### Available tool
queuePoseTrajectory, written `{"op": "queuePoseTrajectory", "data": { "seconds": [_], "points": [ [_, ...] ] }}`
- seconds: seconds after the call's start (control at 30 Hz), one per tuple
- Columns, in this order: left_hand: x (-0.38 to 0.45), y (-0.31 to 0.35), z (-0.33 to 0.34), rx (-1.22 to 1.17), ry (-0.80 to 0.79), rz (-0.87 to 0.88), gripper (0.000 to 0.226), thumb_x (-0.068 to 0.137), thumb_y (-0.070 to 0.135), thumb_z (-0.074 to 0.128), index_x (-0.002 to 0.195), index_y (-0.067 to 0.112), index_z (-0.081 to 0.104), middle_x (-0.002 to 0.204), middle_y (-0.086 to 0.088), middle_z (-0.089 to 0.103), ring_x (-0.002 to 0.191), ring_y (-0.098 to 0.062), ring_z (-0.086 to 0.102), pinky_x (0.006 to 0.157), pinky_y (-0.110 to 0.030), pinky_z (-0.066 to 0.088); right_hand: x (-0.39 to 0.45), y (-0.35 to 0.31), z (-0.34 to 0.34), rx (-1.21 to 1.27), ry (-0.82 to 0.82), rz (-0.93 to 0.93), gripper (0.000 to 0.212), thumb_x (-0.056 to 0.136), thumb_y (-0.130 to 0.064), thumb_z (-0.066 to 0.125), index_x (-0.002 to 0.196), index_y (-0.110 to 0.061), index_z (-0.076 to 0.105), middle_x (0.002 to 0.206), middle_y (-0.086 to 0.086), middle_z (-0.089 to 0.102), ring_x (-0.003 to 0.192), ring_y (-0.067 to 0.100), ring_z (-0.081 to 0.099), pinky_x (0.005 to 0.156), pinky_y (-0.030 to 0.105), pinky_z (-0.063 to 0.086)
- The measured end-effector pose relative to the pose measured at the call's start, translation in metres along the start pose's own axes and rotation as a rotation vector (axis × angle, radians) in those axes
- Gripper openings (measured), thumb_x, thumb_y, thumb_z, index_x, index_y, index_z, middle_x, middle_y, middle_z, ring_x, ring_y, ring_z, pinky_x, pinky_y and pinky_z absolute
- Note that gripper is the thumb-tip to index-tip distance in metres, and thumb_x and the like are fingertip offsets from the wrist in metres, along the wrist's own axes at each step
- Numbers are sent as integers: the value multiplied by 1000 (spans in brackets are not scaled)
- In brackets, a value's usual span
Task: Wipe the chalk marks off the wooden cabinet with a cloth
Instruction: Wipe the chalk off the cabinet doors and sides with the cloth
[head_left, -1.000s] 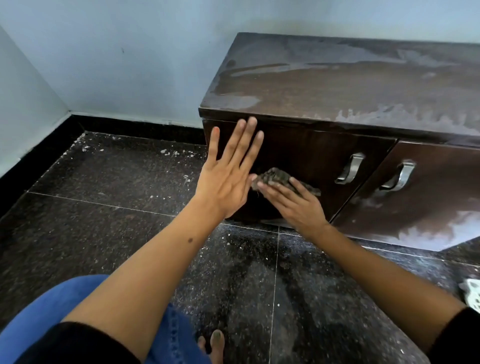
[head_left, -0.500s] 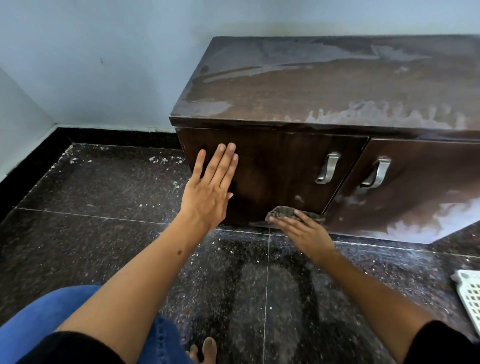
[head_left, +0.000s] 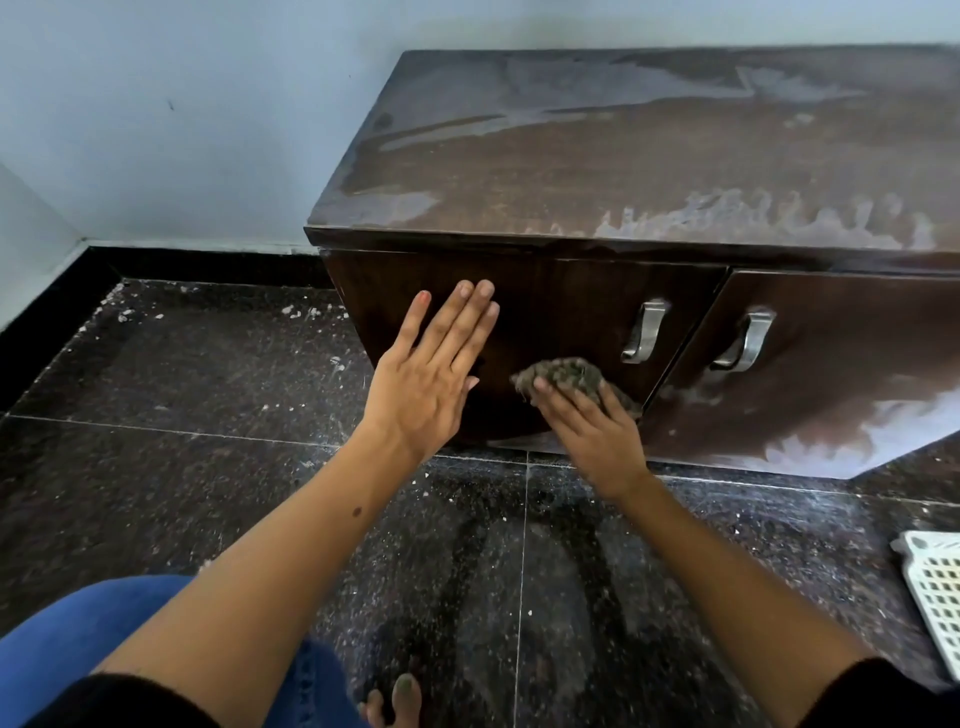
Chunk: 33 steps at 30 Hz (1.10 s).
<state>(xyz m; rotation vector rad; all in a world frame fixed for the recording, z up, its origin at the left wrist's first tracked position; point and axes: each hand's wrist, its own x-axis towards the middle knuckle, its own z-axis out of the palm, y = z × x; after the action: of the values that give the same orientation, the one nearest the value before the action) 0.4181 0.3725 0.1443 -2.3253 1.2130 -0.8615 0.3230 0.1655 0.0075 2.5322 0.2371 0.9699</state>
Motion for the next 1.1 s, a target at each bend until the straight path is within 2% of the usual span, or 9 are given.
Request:
{"op": "queuePoseTrajectory", "data": {
  "seconds": [0.07, 0.2, 0.47, 0.57, 0.67, 0.83, 0.9, 1.0, 1.1],
  "points": [
    [0, -1, 3, 29, 3, -2, 75, 95, 39, 17, 140, -1, -28, 144, -19, -39, 137, -26, -29, 111, -48, -20, -29, -2, 8, 15, -164, -84, 79, 83, -9, 46, 150, -13, 6, 159, 1, -1, 136, 14, 23, 118, 42, -10],
    [3, 0, 3, 5, -13, -2, 78, 96, 40, 20, 139, -1, -30, 143, -20, -41, 136, -26, -30, 111, -48, -20, -41, 0, 9, -46, -288, -157, 81, 86, -11, 41, 150, -11, -10, 157, 0, -20, 144, 16, -9, 117, 41, -12],
    [5, 3, 12, -46, 1, 8, 79, 95, 41, 20, 138, -2, -32, 140, -22, -44, 135, -27, -30, 113, -45, -16, 20, -26, 6, -42, -140, -127, 58, 98, -11, 27, 151, -10, 2, 158, 2, -11, 145, 17, -11, 118, 41, -2],
    [6, 6, 17, -69, 38, 0, 76, 95, 39, 16, 138, -3, -30, 141, -23, -43, 139, -34, -22, 113, -46, -15, 21, -36, 13, -54, -318, -310, 55, 97, -12, 21, 149, -11, 2, 156, -6, -7, 146, 13, -3, 117, 43, -9],
    [9, 10, 22, -129, 73, -12, 74, 94, 39, 13, 139, -3, -29, 143, -22, -40, 138, -35, -18, 114, -47, -13, 12, -42, 16, -108, -617, -567, 61, 99, -23, 31, 148, -12, -2, 147, 4, -27, 139, 15, -22, 109, 46, -19],
    [12, 13, 29, -117, 123, -20, 77, 93, 42, 13, 138, -4, -29, 145, -19, -33, 137, -36, -16, 113, -49, -17, -30, -21, 5, -165, -836, -608, 68, 100, -21, 34, 136, -7, -22, 138, 6, -43, 133, 16, -34, 105, 45, -24],
    [13, 14, 31, -105, 130, -26, 77, 93, 42, 12, 138, -4, -29, 144, -23, -37, 138, -37, -24, 112, -49, -20, -60, 2, 1, -178, -770, -514, 76, 100, -25, 38, 137, -9, -26, 140, 6, -43, 135, 16, -28, 107, 46, -28],
    [13, 14, 36, -88, 125, -37, 77, 93, 43, 10, 136, -6, -31, 141, -25, -41, 133, -38, -36, 110, -50, -23, -94, 33, -3, -210, -801, -439, 93, 88, -29, 56, 148, -11, -13, 155, 2, -22, 142, 9, 8, 115, 44, -17],
    [15, 16, 37, -96, 123, -39, 77, 93, 43, 9, 136, -6, -32, 140, -26, -42, 135, -39, -29, 109, -51, -24, -103, 33, -3, -203, -819, -402, 84, 88, -30, 57, 150, -15, 3, 156, -1, -19, 141, 10, 5, 115, 44, -17]
  ]
}}
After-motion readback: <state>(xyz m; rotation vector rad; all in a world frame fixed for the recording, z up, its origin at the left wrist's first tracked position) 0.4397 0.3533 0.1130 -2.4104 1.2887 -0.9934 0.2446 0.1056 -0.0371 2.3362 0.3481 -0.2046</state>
